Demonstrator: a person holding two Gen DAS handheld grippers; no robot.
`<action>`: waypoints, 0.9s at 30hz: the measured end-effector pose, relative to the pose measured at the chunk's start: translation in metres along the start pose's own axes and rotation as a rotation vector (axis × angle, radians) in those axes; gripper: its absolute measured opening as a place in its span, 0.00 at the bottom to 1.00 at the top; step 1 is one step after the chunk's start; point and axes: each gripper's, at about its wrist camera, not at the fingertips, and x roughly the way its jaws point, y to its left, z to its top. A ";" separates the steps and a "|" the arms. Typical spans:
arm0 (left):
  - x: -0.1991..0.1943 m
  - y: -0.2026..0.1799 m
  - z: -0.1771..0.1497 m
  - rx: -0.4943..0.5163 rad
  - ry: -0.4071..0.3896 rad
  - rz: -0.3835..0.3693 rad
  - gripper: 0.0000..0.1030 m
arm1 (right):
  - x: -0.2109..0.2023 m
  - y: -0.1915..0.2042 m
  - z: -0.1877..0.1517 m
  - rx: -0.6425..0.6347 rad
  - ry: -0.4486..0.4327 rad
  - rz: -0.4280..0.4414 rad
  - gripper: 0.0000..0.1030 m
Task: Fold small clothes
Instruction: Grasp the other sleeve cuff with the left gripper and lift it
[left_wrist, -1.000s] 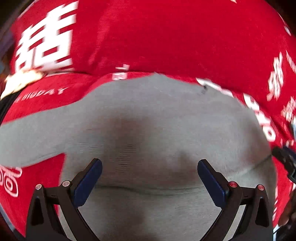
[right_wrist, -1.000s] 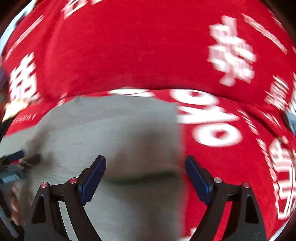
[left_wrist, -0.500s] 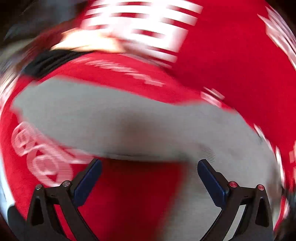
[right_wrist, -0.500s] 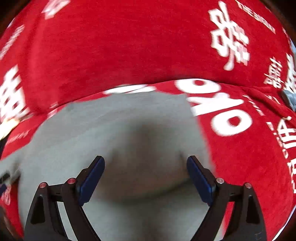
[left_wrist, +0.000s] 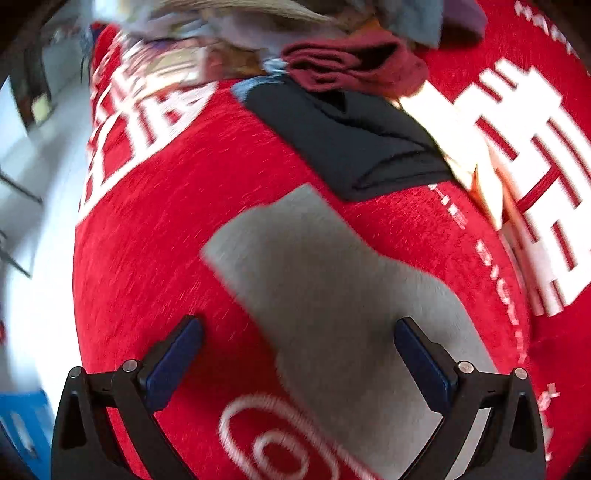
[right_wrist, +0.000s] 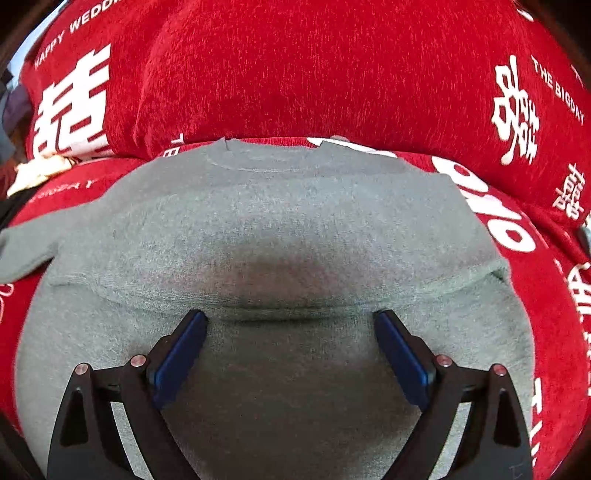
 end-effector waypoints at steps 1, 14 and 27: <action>0.004 -0.008 0.003 0.037 -0.001 0.004 0.99 | 0.000 0.001 0.000 -0.007 -0.001 -0.009 0.92; -0.028 0.016 0.006 0.037 -0.054 -0.289 0.12 | -0.017 0.061 0.048 -0.109 0.003 0.053 0.92; -0.077 0.000 -0.003 0.172 -0.164 -0.326 0.12 | 0.084 0.219 0.093 -0.272 0.166 0.050 0.92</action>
